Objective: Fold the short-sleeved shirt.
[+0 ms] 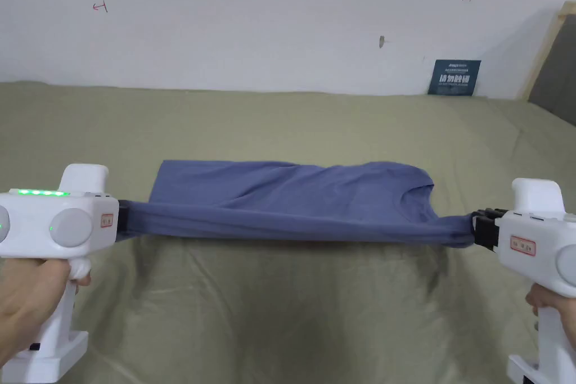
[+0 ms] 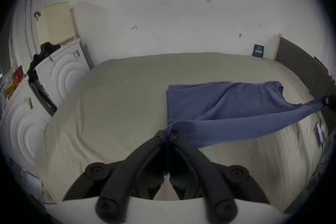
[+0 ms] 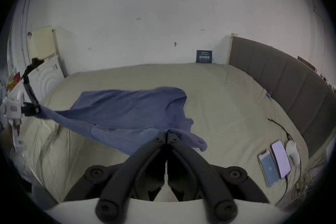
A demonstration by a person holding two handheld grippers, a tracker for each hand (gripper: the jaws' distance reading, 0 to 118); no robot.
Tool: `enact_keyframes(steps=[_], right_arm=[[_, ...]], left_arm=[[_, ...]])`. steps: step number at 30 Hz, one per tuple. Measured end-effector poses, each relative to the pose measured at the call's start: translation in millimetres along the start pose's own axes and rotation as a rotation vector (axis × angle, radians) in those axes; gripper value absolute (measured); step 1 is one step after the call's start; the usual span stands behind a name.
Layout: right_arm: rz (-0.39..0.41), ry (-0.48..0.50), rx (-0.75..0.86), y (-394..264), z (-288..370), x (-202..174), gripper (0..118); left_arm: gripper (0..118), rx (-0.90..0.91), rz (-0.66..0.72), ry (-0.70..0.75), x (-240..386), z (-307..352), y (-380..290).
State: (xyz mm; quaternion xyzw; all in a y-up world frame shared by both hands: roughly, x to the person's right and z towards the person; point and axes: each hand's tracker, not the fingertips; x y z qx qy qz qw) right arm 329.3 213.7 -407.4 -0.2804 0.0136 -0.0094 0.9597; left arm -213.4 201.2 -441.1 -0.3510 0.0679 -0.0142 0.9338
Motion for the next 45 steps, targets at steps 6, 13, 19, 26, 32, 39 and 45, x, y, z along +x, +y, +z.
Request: enact_keyframes(steps=[6,13,19,26,32,39,45], right_arm=[[-0.002,0.032,-0.077,-82,60,4,0],[0.003,0.030,-0.172,-152,100,5,0],[-0.020,0.027,-0.224,-175,91,7,0],[-0.018,0.014,-0.241,-175,78,3,19],[0.015,-0.020,-0.192,-171,94,1,106],[-0.100,-0.017,-0.129,-165,107,20,0],[-0.122,-0.023,-0.152,-161,108,18,0]], left_arm=[[3,-0.042,-0.038,-0.022,-12,51,-83],[3,-0.125,-0.034,-0.049,-27,85,-157],[3,-0.162,-0.008,-0.060,-31,82,-178],[41,-0.167,-0.012,-0.057,-25,77,-177],[110,-0.136,0.021,-0.040,-29,103,-182],[0,-0.101,0.120,-0.005,-45,120,-181],[0,-0.133,0.127,-0.067,-44,116,-178]])
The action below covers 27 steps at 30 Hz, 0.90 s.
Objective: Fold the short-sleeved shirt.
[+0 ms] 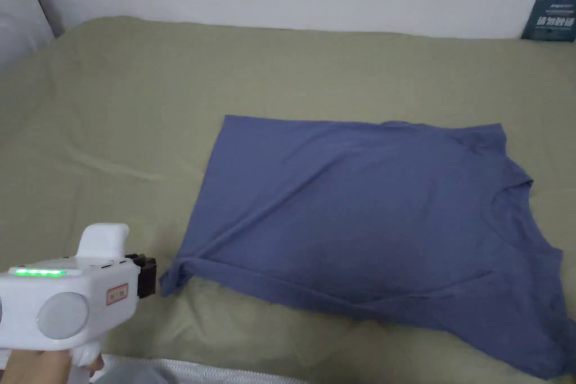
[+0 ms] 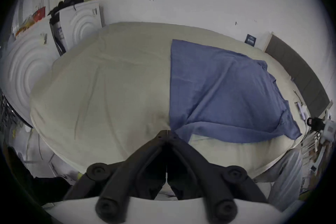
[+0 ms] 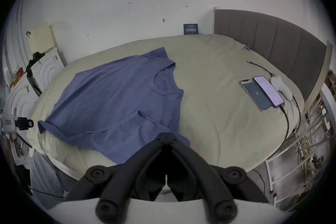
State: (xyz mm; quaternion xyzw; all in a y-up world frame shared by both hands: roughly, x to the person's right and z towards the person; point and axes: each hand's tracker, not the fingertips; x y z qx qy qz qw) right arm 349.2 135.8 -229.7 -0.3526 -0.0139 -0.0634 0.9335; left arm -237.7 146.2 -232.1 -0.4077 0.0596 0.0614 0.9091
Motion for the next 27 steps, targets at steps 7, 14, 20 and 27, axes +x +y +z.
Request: enact_keyframes(steps=[7,14,20,27], right_arm=[[0.007,-0.005,-0.011,2,-8,5,0],[0.041,-0.009,-0.054,-4,-29,11,0],[0.039,0.032,-0.089,-9,-21,10,115],[0.091,0.012,-0.198,-18,-60,1,3]], left_arm=[[112,0.015,-0.075,0.006,8,-23,7],[2,-0.084,-0.072,0.008,18,-54,0],[2,-0.080,-0.030,-0.006,14,-47,1],[2,-0.081,-0.016,-0.004,15,-47,0]])
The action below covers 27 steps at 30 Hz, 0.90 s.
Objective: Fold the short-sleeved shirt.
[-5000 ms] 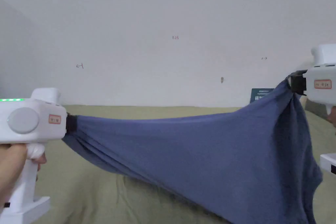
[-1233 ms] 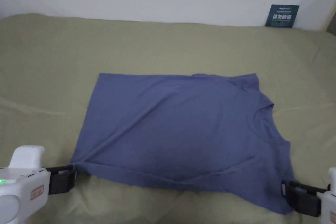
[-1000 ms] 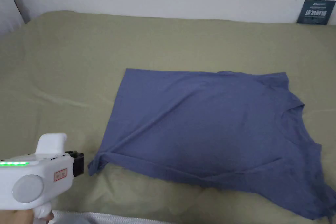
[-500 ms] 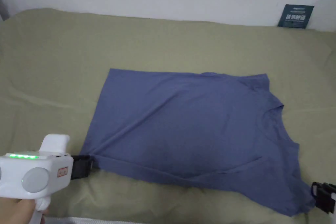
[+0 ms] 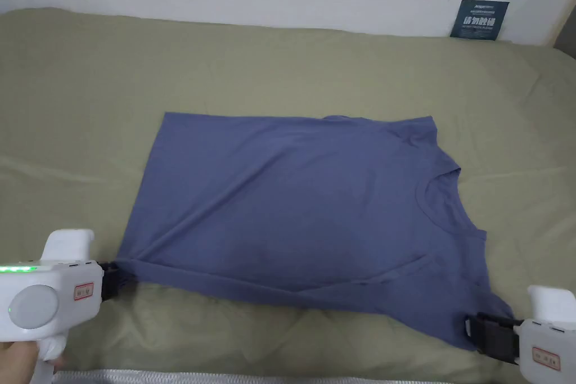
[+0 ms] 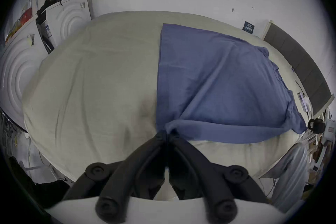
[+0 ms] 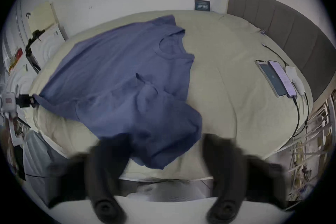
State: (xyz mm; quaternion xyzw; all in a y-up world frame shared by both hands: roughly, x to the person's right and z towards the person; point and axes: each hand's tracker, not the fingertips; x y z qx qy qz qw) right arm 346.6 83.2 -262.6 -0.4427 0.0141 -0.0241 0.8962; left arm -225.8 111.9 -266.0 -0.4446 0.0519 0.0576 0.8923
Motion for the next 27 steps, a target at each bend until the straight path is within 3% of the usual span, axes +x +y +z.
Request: enact_keyframes(steps=[4,14,21,27], right_arm=[[-0.036,0.017,-0.005,2,7,4,3],[0.092,-0.029,0.202,124,31,-13,3],[0.135,-0.077,0.154,207,-34,-24,3],[0.167,-0.139,0.038,239,-114,-33,3]], left_arm=[[2,-0.005,0.006,0.003,0,0,4],[2,0.077,-0.015,-0.021,-1,1,89],[2,0.059,-0.054,0.007,18,-56,157],[2,-0.020,-0.080,0.040,29,-124,192]])
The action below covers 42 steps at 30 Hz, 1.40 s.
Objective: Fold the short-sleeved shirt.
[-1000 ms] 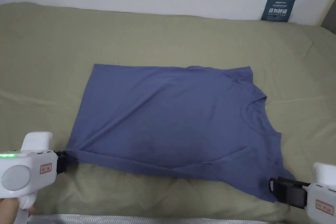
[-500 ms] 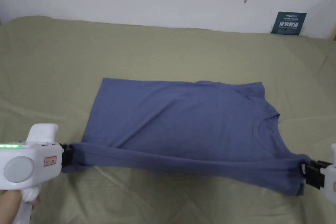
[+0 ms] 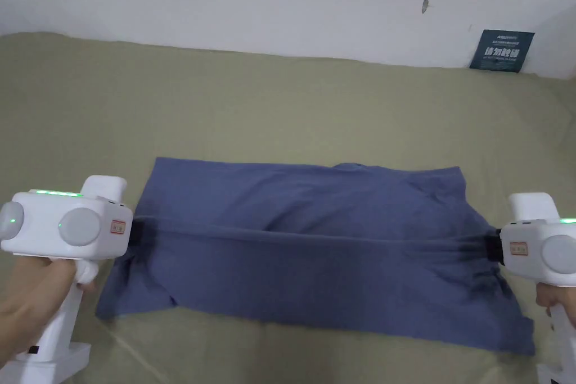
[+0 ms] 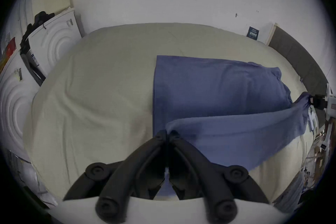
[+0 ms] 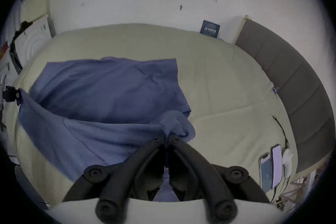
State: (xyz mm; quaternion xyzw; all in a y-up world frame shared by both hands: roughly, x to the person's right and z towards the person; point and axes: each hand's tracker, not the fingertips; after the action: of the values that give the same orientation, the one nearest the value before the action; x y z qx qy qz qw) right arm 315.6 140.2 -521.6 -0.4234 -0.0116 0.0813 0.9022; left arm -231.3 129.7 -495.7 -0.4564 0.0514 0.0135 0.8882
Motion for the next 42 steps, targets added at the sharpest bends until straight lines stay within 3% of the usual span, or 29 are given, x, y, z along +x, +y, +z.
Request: enact_keyframes(steps=[3,6,7,8,9,10,11,13,14,15,16,17,19,20,23,24,25,26,27,29,31,32,34,37,38,39,40,42], right_arm=[[-0.006,-0.010,-0.025,2,-25,-3,4],[-0.027,0.006,-0.051,0,-48,3,33],[-0.029,0.011,-0.051,0,-49,4,33],[-0.032,0.010,-0.055,-1,-50,5,91],[-0.036,0.002,-0.066,-4,-48,7,118],[-0.051,0.023,0.036,-9,-27,8,112],[-0.058,0.023,0.002,-14,-17,13,104],[-0.070,0.027,-0.010,-25,2,23,104],[-0.087,0.016,0.014,-35,8,10,98],[-0.092,0.007,0.036,-43,19,10,81],[-0.099,0.012,0.054,-50,30,12,48],[-0.119,0.021,0.069,-60,39,14,0],[-0.159,-0.002,0.086,-74,48,28,0],[-0.169,0.046,0.069,-79,52,31,0],[-0.148,0.032,0.062,-93,61,28,0],[-0.141,0.033,0.060,-95,63,28,0],[-0.139,0.032,0.055,-96,63,28,0],[-0.139,0.039,0.049,-98,62,28,0],[-0.145,0.044,0.048,-99,62,28,0],[-0.151,0.053,0.041,-101,61,26,0],[-0.148,0.049,0.039,-104,61,22,0],[-0.149,0.053,0.034,-105,60,22,0],[-0.161,0.067,0.015,-106,47,27,0],[-0.159,0.081,0.003,-104,39,31,0],[-0.153,0.076,0.004,-106,42,25,0],[-0.155,0.083,0.005,-106,40,25,2],[-0.161,0.091,0.006,-105,37,26,14],[-0.168,0.094,-0.012,-103,30,23,99]], left_arm=[[3,-0.027,0.014,-0.001,4,-21,3],[44,-0.042,0.027,-0.006,5,-27,-1],[44,-0.044,0.025,-0.007,4,-27,-4],[99,-0.056,0.026,-0.017,2,-28,-7],[118,-0.067,0.031,-0.007,-1,-26,-12],[117,-0.021,0.034,0.014,-3,-17,-17],[107,-0.001,0.036,0.028,-6,-10,-18],[94,-0.011,0.074,0.001,-15,4,-24],[77,-0.009,0.082,0.000,-17,12,-29],[56,-0.011,0.082,-0.005,-19,19,-34],[26,-0.005,0.080,-0.012,-20,24,-39],[0,0.001,0.081,-0.010,-21,29,-45],[0,-0.004,0.079,-0.017,-23,36,-53],[0,-0.034,0.091,-0.063,-23,38,-57],[2,-0.035,0.090,-0.090,-20,42,-65],[16,-0.035,0.090,-0.091,-17,42,-66],[51,-0.034,0.091,-0.091,-15,42,-68],[109,-0.036,0.094,-0.090,-13,41,-69],[118,-0.044,0.105,-0.086,-13,36,-69],[107,-0.054,0.124,-0.009,-12,26,-76],[105,-0.074,0.118,-0.006,-9,13,-78],[96,-0.087,0.111,0.009,-8,5,-81],[66,-0.120,0.074,-0.020,-4,1,-84],[61,-0.103,0.024,0.024,5,3,-86],[46,-0.104,0.020,0.016,5,6,-85],[19,-0.095,0.015,0.014,5,7,-85],[8,-0.084,0.014,0.004,5,7,-85],[8,-0.104,0.006,0.002,5,11,-80]])
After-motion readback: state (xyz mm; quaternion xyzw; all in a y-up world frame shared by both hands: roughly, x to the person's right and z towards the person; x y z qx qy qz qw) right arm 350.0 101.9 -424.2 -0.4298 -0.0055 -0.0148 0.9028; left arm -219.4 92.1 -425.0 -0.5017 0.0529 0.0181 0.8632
